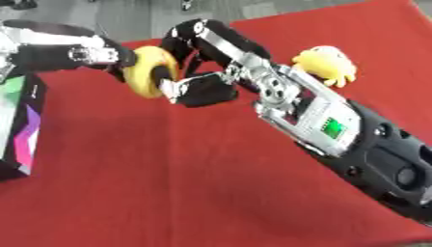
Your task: Pick up the objects with one hand, pass them to the other hand, and then place them into the box on the other side of the table.
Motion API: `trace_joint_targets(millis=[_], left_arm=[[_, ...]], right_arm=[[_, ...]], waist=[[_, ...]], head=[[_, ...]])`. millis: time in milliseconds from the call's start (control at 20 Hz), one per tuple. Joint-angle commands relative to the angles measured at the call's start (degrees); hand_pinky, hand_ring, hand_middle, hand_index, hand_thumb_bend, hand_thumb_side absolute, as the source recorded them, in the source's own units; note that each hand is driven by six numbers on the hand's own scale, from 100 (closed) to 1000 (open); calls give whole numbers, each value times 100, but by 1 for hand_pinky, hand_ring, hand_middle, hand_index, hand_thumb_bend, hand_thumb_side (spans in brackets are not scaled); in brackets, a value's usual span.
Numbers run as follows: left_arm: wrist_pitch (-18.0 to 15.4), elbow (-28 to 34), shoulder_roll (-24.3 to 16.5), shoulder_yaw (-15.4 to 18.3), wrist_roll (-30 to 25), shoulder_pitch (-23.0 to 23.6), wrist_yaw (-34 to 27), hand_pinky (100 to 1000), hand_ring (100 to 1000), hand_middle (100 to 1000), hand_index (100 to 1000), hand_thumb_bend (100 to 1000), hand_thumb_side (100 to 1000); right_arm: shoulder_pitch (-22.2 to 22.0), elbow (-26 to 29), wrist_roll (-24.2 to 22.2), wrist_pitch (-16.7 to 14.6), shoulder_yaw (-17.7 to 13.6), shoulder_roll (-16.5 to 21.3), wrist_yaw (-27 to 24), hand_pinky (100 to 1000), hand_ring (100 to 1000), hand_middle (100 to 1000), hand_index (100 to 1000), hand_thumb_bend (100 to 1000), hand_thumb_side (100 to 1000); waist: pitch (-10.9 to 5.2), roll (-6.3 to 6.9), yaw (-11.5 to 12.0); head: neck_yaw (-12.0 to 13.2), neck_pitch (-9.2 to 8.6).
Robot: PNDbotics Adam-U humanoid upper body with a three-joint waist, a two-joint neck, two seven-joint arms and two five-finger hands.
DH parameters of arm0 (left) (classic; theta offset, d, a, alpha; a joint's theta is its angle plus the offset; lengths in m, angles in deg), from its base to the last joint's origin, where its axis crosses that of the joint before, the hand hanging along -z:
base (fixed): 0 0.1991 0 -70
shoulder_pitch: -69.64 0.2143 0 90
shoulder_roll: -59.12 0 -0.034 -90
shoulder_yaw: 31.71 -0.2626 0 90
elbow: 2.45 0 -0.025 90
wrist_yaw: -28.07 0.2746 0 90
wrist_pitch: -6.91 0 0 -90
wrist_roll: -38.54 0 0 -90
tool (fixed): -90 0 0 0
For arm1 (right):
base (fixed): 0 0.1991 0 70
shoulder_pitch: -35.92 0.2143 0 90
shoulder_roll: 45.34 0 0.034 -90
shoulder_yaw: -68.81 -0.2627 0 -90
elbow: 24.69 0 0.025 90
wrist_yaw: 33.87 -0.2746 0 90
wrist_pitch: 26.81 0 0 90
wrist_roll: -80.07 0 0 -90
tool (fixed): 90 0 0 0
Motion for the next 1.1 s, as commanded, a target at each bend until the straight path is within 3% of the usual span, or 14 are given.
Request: trace_joint_targets(millis=[50,100,250,300,500,950,1100], left_arm=[[170,28,-31,63,-127,-135,12,885,891,732,736,100,1000],[173,41,-24,95,-127,-132,-44,875,881,715,715,100,1000],[180,124,-18,239,-17,-122,-397,853,839,646,626,100,691],[203,150,-28,258,98,-123,-490,839,821,621,585,100,550],[289,230,-49,235,534,-128,-583,811,778,557,471,100,269],[192,471,-75,202,1077,-139,-120,780,720,481,381,100,246],[60,561,-83,187,1196,-148,250,766,701,467,380,100,212]], right_arm=[[102,88,21,-6,-93,94,-39,541,613,510,558,100,108],[100,88,16,-2,-90,96,-34,542,614,511,562,100,104],[91,88,-47,31,-75,106,22,542,620,524,579,100,116],[87,88,-80,48,-72,106,56,545,623,531,588,100,120],[76,88,-156,95,-76,103,160,558,637,558,621,100,162],[60,88,-191,65,-75,100,196,574,661,591,662,100,294],[56,88,-219,-6,-63,101,198,615,718,667,739,100,436]], waist=[[-49,15,12],[-48,16,13],[-43,16,14],[-41,16,13],[-35,17,9],[-27,17,7],[-25,17,5]], head=[[-14,-80],[-19,-79],[-31,-74],[-31,-73],[-23,-73],[-18,-78],[-11,-79]])
